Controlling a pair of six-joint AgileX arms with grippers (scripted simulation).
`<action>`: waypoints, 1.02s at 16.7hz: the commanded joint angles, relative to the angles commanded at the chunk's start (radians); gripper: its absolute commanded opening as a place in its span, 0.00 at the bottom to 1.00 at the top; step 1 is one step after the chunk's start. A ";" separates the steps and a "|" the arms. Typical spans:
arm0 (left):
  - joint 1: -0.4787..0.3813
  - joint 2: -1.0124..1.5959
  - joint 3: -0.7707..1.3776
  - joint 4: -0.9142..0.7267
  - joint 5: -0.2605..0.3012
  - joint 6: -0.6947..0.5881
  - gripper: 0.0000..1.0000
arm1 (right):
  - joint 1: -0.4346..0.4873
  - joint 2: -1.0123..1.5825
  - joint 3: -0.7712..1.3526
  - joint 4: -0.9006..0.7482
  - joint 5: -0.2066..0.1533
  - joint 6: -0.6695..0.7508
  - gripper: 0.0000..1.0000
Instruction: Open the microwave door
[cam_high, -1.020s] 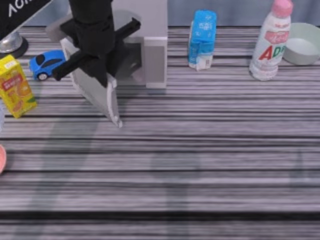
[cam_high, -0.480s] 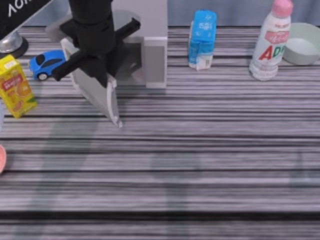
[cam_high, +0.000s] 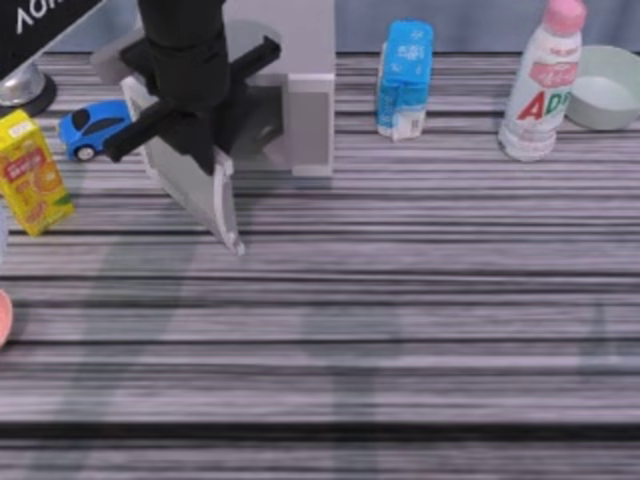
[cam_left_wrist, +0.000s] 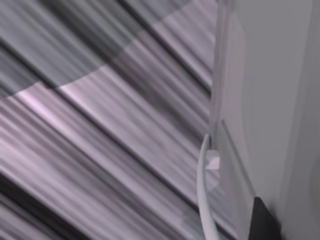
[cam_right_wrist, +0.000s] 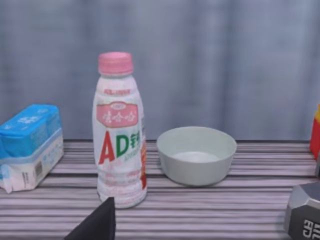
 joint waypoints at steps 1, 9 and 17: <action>0.000 0.000 0.000 0.000 0.000 0.000 0.00 | 0.000 0.000 0.000 0.000 0.000 0.000 1.00; 0.005 -0.030 -0.037 0.016 0.000 0.008 0.00 | 0.000 0.000 0.000 0.000 0.000 0.000 1.00; 0.030 -0.098 -0.156 0.058 -0.001 0.030 0.00 | 0.000 0.000 0.000 0.000 0.000 0.000 1.00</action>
